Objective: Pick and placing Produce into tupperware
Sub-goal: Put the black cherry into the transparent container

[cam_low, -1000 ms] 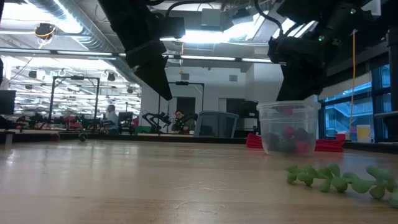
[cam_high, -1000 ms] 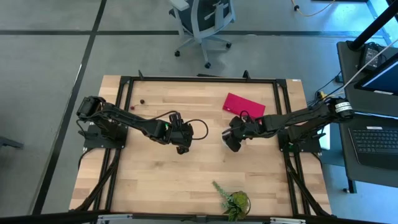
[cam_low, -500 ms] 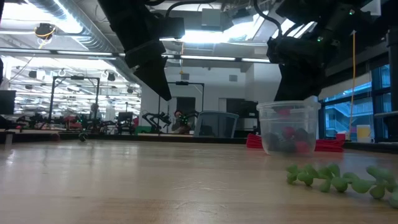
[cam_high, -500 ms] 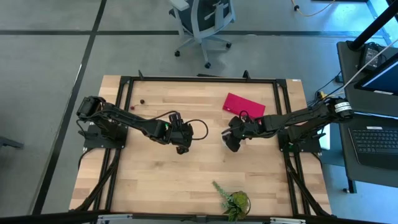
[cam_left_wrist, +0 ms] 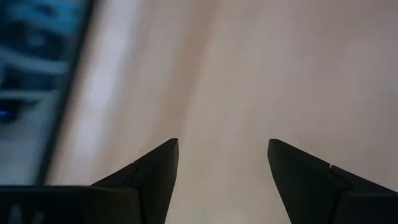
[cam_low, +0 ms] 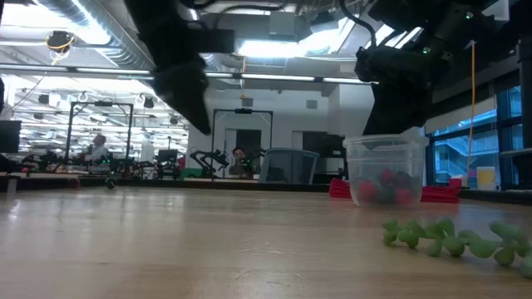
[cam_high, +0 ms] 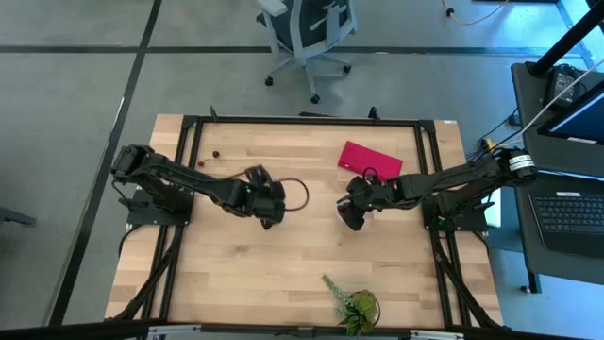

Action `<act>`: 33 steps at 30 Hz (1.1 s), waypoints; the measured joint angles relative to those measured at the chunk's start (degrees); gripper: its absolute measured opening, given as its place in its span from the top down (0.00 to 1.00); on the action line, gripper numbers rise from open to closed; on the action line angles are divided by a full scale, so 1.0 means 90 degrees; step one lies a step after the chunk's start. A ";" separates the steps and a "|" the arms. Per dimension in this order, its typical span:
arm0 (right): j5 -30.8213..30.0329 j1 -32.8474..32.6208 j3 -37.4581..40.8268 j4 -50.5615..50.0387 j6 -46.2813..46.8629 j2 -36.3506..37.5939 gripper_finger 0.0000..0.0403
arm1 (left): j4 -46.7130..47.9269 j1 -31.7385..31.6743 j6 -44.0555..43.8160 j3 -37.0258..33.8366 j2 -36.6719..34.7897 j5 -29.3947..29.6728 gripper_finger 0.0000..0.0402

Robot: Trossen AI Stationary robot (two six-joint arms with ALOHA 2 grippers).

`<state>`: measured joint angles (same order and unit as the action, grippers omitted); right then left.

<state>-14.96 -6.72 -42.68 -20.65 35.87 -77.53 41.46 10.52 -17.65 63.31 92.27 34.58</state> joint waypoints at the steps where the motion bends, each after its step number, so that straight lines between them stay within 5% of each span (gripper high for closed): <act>1: 0.0002 0.0000 0.0000 -0.0005 -0.0054 0.0020 0.69 | 0.0227 -0.0010 -0.0167 0.0002 -0.0104 0.0266 0.40; 6: 0.0004 0.0000 -0.0007 -0.0004 -0.0229 0.0161 0.70 | 0.1117 -0.0287 -0.0958 0.0005 -0.0812 0.0981 0.40; 14: -0.0002 0.0017 -0.0010 0.0402 -0.0697 0.0165 0.70 | 0.1762 -0.2452 -0.0896 0.0007 -0.1443 -0.1425 0.40; 21: -0.0002 0.0017 -0.0010 0.0420 -0.0702 0.0162 0.70 | 0.1826 -0.4251 -0.0015 -0.0173 -0.1435 -0.1297 0.40; 33: -0.0005 0.0019 -0.0010 0.0600 -0.0729 0.0162 0.70 | 0.0991 -0.5689 -0.1587 -0.1511 -0.1431 -0.1405 0.40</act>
<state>-15.00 -6.55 -42.76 -15.25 29.30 -76.07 50.38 -40.68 -31.93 49.71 79.39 21.93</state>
